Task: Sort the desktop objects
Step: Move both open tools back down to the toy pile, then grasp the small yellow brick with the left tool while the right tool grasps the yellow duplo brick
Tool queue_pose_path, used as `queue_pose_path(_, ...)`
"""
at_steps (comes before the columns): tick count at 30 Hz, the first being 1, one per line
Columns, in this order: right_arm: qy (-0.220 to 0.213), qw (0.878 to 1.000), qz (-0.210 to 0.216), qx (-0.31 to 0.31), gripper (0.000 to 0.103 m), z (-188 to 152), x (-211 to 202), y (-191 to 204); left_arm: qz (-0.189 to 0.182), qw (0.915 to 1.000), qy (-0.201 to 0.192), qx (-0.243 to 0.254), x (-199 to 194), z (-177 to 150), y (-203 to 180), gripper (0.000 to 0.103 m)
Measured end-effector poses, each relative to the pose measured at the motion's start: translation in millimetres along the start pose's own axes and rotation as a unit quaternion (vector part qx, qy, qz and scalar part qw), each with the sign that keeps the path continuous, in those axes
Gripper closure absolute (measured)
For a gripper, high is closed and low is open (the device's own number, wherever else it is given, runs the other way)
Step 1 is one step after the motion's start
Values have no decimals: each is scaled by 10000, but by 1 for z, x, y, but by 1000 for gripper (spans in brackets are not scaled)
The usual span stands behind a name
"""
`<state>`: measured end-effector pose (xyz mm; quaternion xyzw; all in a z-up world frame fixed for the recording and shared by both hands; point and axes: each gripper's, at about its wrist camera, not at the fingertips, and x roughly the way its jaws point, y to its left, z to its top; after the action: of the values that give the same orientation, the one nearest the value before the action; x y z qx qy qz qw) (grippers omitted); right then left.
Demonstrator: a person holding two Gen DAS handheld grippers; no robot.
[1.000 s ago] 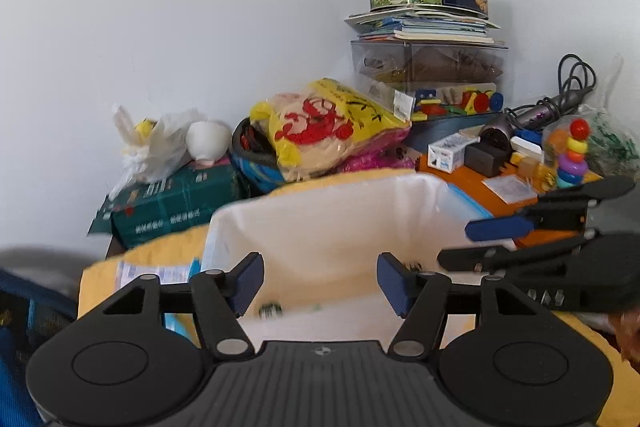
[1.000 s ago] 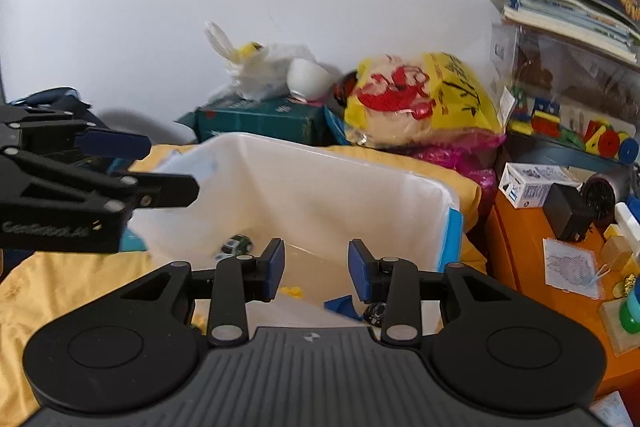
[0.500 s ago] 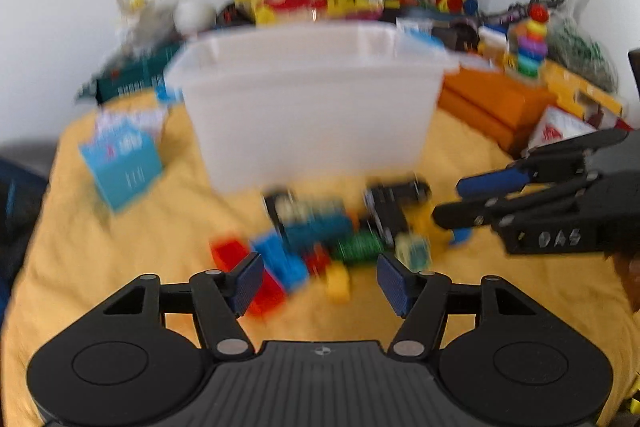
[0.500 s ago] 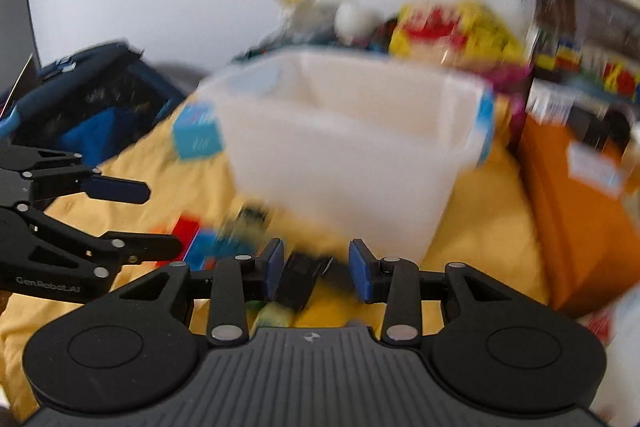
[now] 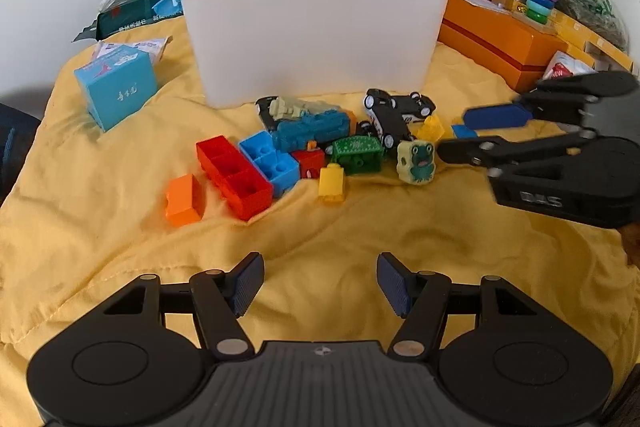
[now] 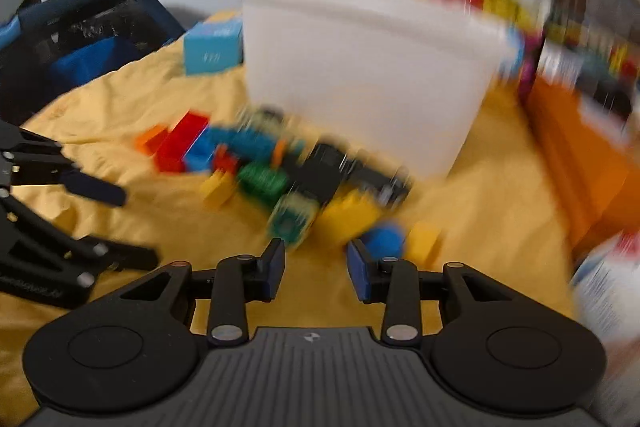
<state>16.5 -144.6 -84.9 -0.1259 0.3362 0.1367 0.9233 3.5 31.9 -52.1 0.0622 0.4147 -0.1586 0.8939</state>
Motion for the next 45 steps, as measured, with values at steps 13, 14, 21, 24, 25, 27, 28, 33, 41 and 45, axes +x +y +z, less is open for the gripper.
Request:
queue_pose_path(13,284,9992,225,-153,76,7,30,-10,-38,9987,-123,496,28,30,-11,52)
queue_pose_path(14,270,9993,253,-73,76,5,27,-11,-25,9985,-109,536,31,32,-12,60)
queue_pose_path(21,258,9967,593,491,88,-12,-5,-12,-273,9971,-189,682,40,29,-10,86)
queue_pose_path(24,370,9954,677,577,88,-23,-12,-8,-390,9974,-231,552,27,19,-8,86)
queue_pose_path(25,395,9953,673,580,88,-25,-13,-7,-400,9975,-244,519,20,14,-9,86)
queue_pose_path(27,368,9967,534,498,76,-25,-14,-3,-439,9977,-200,470,10,3,-9,86)
queue_pose_path(28,281,9978,439,420,68,-22,-15,-2,-468,9979,-178,406,6,-3,-10,86)
queue_pose_path(33,-85,9996,196,209,54,3,0,-3,-479,9983,-198,284,-5,-25,-15,85)
queue_pose_path(41,3,9986,250,458,55,20,33,-11,-433,9986,-241,205,-7,-29,-13,85)
queue_pose_path(45,71,9991,149,402,65,16,28,-12,-451,9985,-233,199,-6,-29,-13,85)
